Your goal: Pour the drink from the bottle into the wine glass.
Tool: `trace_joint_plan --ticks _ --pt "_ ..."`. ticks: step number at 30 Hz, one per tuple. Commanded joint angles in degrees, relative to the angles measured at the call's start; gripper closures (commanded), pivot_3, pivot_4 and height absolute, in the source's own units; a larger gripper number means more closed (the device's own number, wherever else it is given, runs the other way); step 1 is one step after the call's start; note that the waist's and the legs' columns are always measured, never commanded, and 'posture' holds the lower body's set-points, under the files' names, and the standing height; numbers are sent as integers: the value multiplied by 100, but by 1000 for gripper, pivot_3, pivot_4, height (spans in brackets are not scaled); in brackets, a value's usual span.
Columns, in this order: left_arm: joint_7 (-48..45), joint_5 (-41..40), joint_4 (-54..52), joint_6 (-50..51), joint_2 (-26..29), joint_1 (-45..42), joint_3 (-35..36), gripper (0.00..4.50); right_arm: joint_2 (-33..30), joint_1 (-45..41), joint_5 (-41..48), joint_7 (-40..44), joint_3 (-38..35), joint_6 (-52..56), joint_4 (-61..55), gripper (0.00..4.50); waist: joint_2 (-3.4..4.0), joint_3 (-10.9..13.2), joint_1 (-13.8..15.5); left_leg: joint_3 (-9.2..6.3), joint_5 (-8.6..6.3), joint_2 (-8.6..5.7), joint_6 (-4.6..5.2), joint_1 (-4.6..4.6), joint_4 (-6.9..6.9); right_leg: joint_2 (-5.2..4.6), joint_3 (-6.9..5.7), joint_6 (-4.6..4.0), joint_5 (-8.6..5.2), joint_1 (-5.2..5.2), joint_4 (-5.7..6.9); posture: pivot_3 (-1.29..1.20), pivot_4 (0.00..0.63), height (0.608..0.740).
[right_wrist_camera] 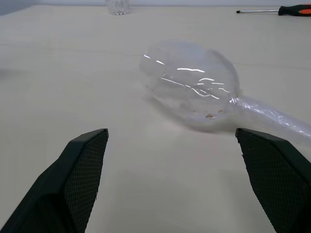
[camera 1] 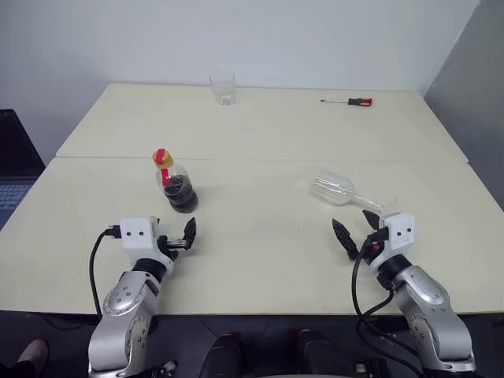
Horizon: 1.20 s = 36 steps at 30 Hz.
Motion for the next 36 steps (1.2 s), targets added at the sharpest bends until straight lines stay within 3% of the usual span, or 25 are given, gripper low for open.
trace_joint_plan --ticks 1,7,25,36 --pt "10 -47 -339 -54 -39 120 -27 0 -49 136 -248 -330 -224 -116 -384 26 1 0 2 -1 0 0 0 0 0 0 0 0 0 0 0 0 150 740" --pt "50 -50 -514 -31 -147 339 -99 0 59 540 -238 -462 -134 -50 -663 26 1 -1 -1 2 -1 0 1 2 0 0 4 2 -3 0 1 0 150 740" --pt "303 159 -429 -225 -132 156 39 0 -109 155 -73 -79 -44 -2 -530 26 2 -1 -2 1 -2 -1 3 4 0 2 1 0 -5 2 2 0 150 740" --pt "635 643 45 -602 -47 -502 83 0 -439 -652 1395 754 91 1159 -966 26 1 -1 -3 -1 -3 -2 5 4 1 2 -2 0 -5 4 2 0 150 740"
